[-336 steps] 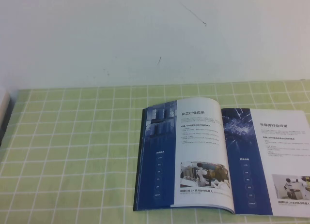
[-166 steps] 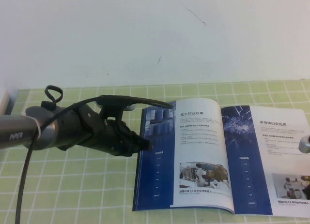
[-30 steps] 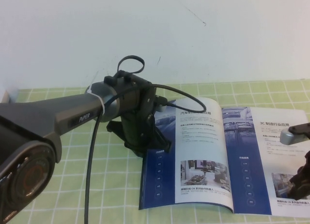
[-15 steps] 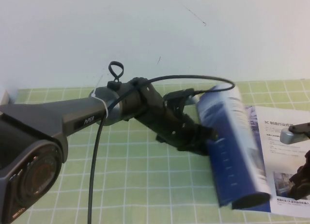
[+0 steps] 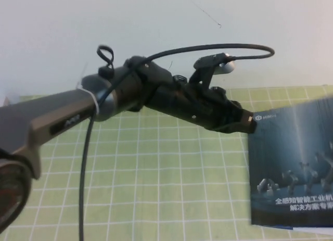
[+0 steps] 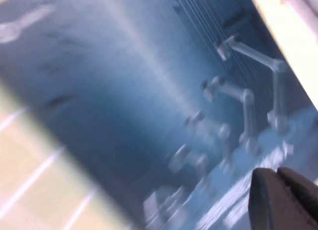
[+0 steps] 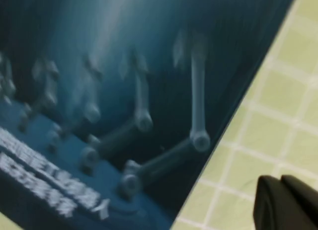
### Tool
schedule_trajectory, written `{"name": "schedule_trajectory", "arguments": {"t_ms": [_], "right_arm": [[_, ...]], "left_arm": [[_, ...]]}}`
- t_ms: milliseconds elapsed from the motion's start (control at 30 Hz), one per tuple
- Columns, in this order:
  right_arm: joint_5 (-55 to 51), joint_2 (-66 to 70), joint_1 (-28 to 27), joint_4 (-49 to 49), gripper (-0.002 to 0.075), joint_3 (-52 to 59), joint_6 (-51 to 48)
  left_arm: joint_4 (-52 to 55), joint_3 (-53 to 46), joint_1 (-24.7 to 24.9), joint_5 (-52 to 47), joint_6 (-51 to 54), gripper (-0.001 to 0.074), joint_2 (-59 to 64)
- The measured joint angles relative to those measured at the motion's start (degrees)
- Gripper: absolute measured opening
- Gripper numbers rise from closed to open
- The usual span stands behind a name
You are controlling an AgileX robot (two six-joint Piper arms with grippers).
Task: Close book
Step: 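Close the open booklet and leave it lying on the table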
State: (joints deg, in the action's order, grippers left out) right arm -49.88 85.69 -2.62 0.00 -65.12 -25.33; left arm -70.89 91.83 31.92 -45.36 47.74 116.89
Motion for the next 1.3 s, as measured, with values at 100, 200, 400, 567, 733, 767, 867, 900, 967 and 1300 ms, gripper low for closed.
{"name": "schedule_trajectory", "arguments": {"t_ms": [100,200,400,567,733,767,867,900,967,1300], "right_arm": [[0.12,-6.56,0.00,0.00,-0.0003,-0.65,0.70],[-0.56,-12.59,0.00,-0.31,-0.0003,-0.65,1.33],[-0.05,-24.13,0.00,0.85,-0.0003,1.24,-0.41],[0.50,-33.82,0.00,5.79,-0.0003,5.56,-5.31],[4.29,-44.02,0.00,10.34,-0.0003,13.99,-10.97],[4.92,-45.69,0.00,11.22,-0.0003,15.04,-11.54],[5.94,-51.17,0.00,15.14,-0.0003,20.05,-14.61],[5.94,-52.79,0.00,16.42,-0.0003,21.47,-15.46],[5.01,-55.66,0.00,18.58,-0.0003,23.76,-17.13],[0.25,-64.20,0.00,24.68,-0.0003,32.36,-21.47]], "left_arm": [[16.96,0.00,0.00,1.53,-10.69,-0.0004,-3.87],[35.19,0.00,0.00,1.67,-22.76,-0.0004,-8.05],[67.23,0.00,0.00,0.71,-45.46,-0.0004,-17.90],[83.17,-4.52,0.00,1.32,-55.40,-0.0004,-29.40],[90.15,-17.05,0.00,5.22,-63.19,-0.0004,-42.58],[90.99,-20.58,0.00,6.73,-64.64,-0.0004,-45.50],[93.07,-31.60,0.00,11.99,-68.02,-0.0004,-53.82],[93.58,-34.50,0.00,13.49,-68.75,-0.0004,-56.46],[94.49,-40.55,0.00,16.99,-69.97,-0.0004,-60.33],[96.58,-63.04,0.00,28.75,-74.26,-0.0004,-74.47]]}}
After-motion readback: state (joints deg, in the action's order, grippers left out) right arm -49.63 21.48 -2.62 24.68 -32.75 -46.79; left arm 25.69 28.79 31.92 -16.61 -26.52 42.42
